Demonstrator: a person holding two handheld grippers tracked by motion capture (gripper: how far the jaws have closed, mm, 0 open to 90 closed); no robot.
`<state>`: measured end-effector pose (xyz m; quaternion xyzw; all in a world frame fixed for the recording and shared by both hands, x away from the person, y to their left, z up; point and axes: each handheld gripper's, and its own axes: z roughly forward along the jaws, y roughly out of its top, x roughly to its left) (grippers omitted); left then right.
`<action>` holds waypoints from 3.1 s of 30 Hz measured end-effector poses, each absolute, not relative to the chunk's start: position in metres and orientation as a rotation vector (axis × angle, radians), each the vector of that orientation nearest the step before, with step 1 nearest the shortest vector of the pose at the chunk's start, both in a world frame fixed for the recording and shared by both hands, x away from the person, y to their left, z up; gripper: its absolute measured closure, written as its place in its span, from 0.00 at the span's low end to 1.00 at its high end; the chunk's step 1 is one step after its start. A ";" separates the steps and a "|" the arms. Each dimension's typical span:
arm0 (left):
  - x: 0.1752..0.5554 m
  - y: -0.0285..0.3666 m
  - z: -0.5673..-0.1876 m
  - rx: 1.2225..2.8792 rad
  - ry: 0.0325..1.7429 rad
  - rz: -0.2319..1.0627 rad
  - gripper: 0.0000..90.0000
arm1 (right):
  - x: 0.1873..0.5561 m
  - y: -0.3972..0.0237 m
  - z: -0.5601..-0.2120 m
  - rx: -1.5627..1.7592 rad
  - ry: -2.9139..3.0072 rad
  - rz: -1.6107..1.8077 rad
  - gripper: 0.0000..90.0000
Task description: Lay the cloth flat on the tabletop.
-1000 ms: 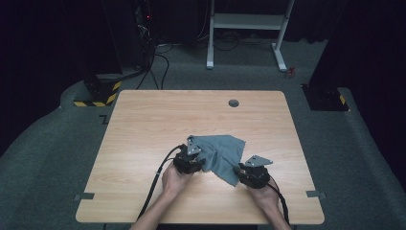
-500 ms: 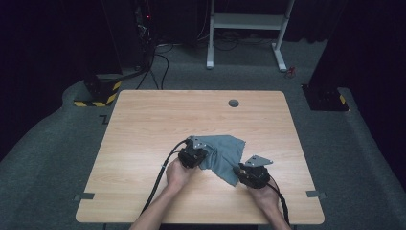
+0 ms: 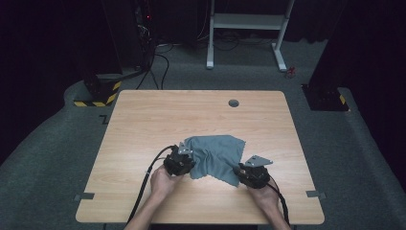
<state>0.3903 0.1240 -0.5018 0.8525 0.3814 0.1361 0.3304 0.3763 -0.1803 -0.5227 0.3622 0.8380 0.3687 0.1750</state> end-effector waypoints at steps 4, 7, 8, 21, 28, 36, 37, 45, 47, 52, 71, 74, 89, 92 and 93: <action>0.375 0.129 -0.506 2.161 1.004 0.385 0.74 | 0.376 -0.180 -0.523 1.030 2.375 1.043 0.72; 0.365 0.126 -0.506 2.133 0.985 0.410 0.71 | 0.376 -0.180 -0.523 1.027 2.374 1.045 0.72; 0.363 0.124 -0.506 2.133 0.979 0.409 0.71 | 0.376 -0.180 -0.523 1.030 2.375 1.044 0.72; 0.357 0.105 -0.517 2.192 0.955 0.436 0.78 | 0.357 -0.179 -0.516 0.977 2.356 1.099 0.76; 0.358 0.107 -0.516 2.211 0.924 0.417 0.97 | 0.347 -0.172 -0.512 0.955 2.448 1.079 0.77; 0.355 0.113 -0.514 2.233 0.909 0.411 0.99 | 0.339 -0.167 -0.518 0.927 2.502 1.028 0.83; 0.353 0.116 -0.513 2.233 0.910 0.409 0.99 | 0.339 -0.168 -0.519 0.928 2.495 1.038 0.87; 0.330 0.139 -0.507 2.242 0.900 0.402 0.99 | 0.333 -0.174 -0.517 0.867 2.529 1.019 1.00; 0.327 0.143 -0.508 2.239 0.907 0.403 0.99 | 0.331 -0.175 -0.516 0.865 2.540 1.013 1.00; 0.321 0.152 -0.505 2.223 0.908 0.395 0.99 | 0.327 -0.178 -0.514 0.858 2.539 1.015 1.00; 0.317 0.150 -0.509 2.244 0.915 0.331 0.85 | 0.319 -0.193 -0.508 0.845 2.505 1.067 0.89; 0.326 0.142 -0.507 2.221 0.916 0.357 0.73 | 0.324 -0.187 -0.505 0.844 2.487 1.095 0.82; 0.331 0.127 -0.513 2.285 0.828 0.353 1.00 | 0.329 -0.171 -0.516 0.800 2.588 1.017 1.00; 0.327 0.129 -0.512 2.280 0.822 0.293 1.00 | 0.326 -0.174 -0.515 0.789 2.606 1.029 1.00; 0.325 0.130 -0.512 2.282 0.818 0.271 1.00 | 0.325 -0.175 -0.515 0.795 2.612 1.030 1.00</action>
